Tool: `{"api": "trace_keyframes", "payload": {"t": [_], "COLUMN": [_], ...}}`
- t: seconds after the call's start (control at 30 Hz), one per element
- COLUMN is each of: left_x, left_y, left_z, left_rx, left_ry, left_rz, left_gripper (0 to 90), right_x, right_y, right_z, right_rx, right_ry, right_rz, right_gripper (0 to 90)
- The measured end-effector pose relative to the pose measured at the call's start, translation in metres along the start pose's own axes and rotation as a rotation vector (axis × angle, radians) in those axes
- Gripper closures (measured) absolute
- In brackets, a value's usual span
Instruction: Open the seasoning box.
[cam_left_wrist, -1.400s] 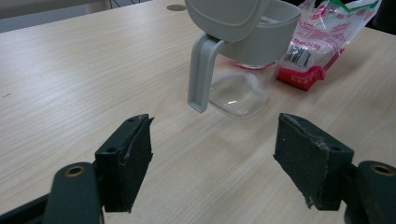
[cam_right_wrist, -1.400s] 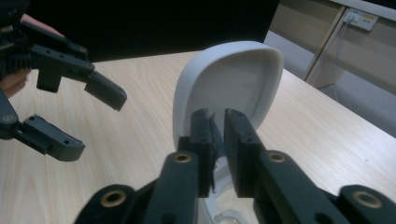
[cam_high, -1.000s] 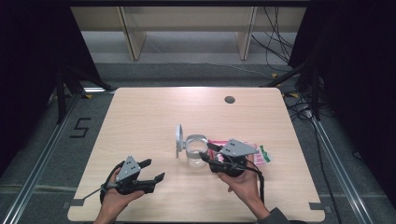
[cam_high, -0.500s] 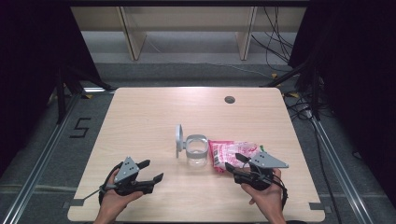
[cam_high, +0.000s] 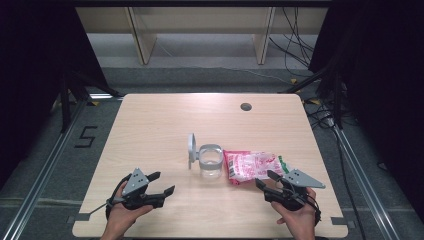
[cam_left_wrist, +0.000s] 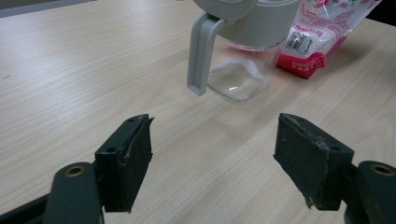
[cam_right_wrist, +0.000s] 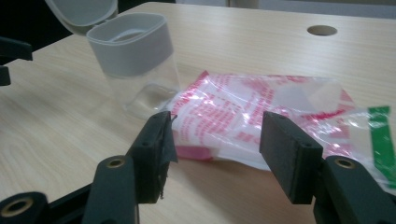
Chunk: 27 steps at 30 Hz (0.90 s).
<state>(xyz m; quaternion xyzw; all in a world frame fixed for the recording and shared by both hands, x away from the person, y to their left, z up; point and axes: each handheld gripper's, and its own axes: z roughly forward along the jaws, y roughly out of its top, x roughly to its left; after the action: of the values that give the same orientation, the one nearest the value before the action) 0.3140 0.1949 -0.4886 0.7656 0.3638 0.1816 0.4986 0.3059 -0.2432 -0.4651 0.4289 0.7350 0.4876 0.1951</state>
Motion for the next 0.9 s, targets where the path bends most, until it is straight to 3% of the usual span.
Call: {"api": "trace_keyframes", "payload": {"t": [0.1,0.37,0.47,0.53,0.57,0.6,0.67,0.9], "left_x": [0.0,0.0,0.0,0.0,0.0,0.0,0.0,0.0], "left_y": [0.0,0.0,-0.001,-0.001,0.0,0.0,0.0,0.0], "left_z": [0.0,0.0,0.0,0.0,0.0,0.0,0.0,0.0], "left_rx": [-0.003,0.005,0.007,0.008,0.01,0.009,0.009,0.003], "left_ry": [0.001,0.004,0.009,0.008,0.008,0.007,0.008,0.002], "left_rz": [-0.002,0.001,-0.002,-0.001,0.0,0.002,0.005,0.002], "left_gripper": [26.7,26.8,26.8,26.7,26.7,26.7,26.8,26.8], "right_x": [-0.003,-0.008,-0.013,-0.014,-0.011,-0.016,-0.012,-0.019], "right_y": [-0.003,-0.011,-0.015,-0.016,-0.017,-0.018,-0.019,-0.022], "right_z": [-0.003,-0.009,-0.012,-0.012,-0.013,-0.013,-0.016,-0.016], "right_rx": [0.003,0.018,0.012,0.013,0.024,0.033,0.057,0.055], "right_ry": [-0.008,-0.008,-0.046,-0.038,-0.056,-0.059,-0.088,-0.1], "right_rz": [0.029,0.028,0.063,0.079,0.114,0.072,0.121,0.075], "right_gripper": [45.2,42.7,40.1,39.9,40.0,40.0,39.9,39.5]}}
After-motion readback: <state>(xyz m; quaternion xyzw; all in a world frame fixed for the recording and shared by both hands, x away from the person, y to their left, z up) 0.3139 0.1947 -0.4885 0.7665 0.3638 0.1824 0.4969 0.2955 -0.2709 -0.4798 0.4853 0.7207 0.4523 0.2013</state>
